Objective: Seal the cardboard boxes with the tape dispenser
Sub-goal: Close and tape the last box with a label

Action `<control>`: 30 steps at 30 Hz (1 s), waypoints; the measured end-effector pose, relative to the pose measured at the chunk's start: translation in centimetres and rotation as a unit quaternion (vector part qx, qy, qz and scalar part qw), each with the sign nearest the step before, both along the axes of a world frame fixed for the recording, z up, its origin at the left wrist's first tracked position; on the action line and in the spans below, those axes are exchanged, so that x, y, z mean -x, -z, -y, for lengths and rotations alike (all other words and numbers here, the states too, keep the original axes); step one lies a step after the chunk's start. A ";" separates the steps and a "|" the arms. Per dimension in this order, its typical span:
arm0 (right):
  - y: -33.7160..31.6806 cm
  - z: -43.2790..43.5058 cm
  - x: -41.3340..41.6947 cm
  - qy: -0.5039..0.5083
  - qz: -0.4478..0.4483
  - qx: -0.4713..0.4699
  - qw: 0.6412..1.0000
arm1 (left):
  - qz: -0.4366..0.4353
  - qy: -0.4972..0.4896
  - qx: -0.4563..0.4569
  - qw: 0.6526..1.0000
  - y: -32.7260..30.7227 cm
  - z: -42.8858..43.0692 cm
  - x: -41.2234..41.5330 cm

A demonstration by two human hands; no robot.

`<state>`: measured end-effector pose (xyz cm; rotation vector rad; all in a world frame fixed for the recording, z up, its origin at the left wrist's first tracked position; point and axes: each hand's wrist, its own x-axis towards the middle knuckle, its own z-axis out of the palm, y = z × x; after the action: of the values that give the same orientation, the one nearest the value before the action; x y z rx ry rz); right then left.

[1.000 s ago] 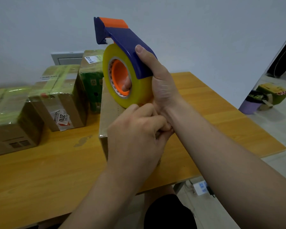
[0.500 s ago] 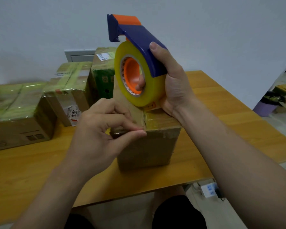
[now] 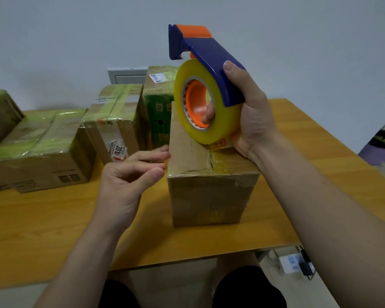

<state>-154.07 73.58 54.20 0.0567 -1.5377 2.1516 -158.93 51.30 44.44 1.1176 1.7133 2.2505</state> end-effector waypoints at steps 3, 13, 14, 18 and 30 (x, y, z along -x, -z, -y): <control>0.0 0.1 0.1 -0.003 -0.001 0.004 1.000 | 0.011 -0.034 0.002 0.999 0.5 0.2 0.0; 0.1 0.0 0.1 0.006 0.001 -0.005 1.000 | 0.195 0.044 -0.146 0.969 1.3 -3.6 -3.4; 0.1 0.0 0.1 0.005 0.002 -0.005 1.000 | 0.198 0.048 -0.153 0.967 1.5 -3.5 -3.5; 0.2 -0.1 0.2 -0.002 0.004 -0.004 1.000 | 0.130 0.040 -0.104 0.985 1.0 -2.2 -2.6; 0.5 -0.2 0.2 -0.021 0.009 0.009 1.000 | -0.383 -0.195 0.304 0.850 -5.3 -5.6 -7.6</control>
<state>-154.27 73.83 53.68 0.0638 -1.5405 2.2046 -151.35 56.90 49.70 1.7068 2.8840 1.1863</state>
